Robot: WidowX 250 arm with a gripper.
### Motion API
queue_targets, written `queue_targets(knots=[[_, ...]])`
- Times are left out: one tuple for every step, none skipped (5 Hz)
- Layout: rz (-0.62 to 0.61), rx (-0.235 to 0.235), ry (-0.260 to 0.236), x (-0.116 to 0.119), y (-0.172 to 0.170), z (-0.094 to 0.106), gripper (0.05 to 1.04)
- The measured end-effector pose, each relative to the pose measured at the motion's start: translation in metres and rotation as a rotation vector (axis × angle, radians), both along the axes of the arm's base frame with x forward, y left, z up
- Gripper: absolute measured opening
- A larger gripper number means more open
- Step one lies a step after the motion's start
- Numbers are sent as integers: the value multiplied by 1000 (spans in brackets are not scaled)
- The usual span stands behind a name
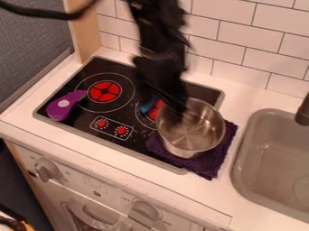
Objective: Move the silver pot to the left burner
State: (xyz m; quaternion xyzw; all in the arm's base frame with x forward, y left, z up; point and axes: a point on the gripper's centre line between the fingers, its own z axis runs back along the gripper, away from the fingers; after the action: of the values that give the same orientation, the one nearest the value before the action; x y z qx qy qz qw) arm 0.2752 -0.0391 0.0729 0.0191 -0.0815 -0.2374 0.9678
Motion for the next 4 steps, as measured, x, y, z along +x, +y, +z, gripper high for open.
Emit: queue_targets(knots=[[130,41,42,3,2,-16,1001],[217,61,73,9,13,-25,1001],[307,48,70,14,16,-27,1001],[412,16,59,16,19,-27,1001]])
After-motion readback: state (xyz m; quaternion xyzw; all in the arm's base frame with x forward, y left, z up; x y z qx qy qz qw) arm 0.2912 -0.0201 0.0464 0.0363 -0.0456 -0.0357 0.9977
